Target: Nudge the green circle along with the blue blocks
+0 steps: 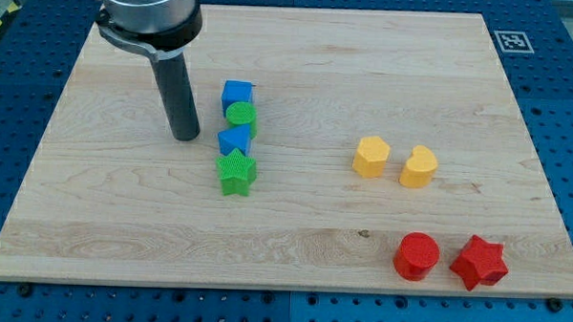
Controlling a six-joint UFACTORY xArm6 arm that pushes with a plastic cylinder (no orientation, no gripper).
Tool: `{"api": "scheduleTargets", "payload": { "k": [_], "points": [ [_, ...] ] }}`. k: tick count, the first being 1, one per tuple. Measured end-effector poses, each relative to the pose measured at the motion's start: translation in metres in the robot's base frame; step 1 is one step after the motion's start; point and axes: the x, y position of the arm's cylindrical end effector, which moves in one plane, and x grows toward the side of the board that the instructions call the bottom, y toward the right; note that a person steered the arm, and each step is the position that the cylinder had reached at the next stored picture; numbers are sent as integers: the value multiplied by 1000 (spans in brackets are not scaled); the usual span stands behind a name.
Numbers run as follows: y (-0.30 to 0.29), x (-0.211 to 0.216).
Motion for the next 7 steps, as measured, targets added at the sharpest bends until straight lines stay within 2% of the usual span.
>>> {"api": "scheduleTargets", "payload": {
  "k": [1, 2, 3, 4, 7],
  "points": [
    [-12, 16],
    [-39, 70],
    [-25, 122],
    [37, 163],
    [194, 172]
  ]
}}
